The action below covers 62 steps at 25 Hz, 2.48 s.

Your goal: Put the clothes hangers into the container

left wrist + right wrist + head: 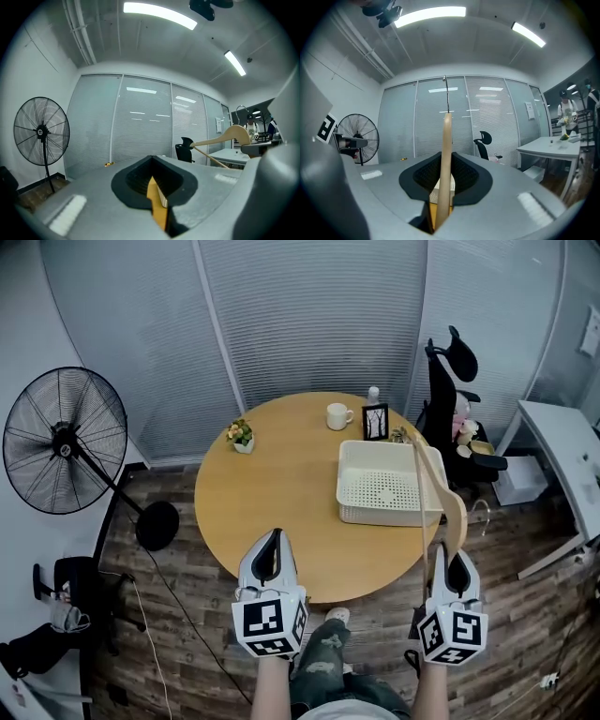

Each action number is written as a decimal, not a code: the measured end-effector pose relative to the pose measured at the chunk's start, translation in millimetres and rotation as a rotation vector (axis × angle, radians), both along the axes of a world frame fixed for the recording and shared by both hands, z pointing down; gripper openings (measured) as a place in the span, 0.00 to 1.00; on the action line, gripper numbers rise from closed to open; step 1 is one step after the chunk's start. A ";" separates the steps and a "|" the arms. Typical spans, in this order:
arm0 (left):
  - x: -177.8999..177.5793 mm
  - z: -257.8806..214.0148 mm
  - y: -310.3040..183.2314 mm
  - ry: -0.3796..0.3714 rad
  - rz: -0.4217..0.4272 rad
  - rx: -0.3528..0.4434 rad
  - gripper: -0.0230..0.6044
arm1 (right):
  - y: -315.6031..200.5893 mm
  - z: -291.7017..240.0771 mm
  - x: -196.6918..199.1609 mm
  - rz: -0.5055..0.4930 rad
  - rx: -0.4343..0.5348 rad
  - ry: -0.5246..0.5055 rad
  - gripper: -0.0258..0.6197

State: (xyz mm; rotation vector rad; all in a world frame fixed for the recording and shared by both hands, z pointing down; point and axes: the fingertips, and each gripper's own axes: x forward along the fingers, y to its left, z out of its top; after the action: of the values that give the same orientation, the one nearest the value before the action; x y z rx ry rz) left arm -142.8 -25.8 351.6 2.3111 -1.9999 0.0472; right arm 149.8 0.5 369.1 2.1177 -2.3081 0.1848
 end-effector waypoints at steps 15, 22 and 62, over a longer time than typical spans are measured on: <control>4.5 -0.2 -152.6 0.007 0.039 -0.002 0.04 | -137.5 -8.5 -9.6 -0.017 0.011 0.024 0.17; 7.0 3.3 -207.4 0.009 0.062 -0.013 0.04 | -185.1 -7.9 -10.2 -0.015 0.004 0.026 0.17; 57.1 46.3 -296.0 -0.012 0.014 -0.135 0.04 | -272.9 52.9 28.6 -0.373 -0.221 -0.009 0.17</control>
State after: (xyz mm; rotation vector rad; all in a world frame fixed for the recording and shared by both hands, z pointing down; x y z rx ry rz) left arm -85.7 -321.8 398.0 2.2464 -1.9222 0.1907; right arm 178.4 -272.4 422.0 1.5599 -2.4977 0.4202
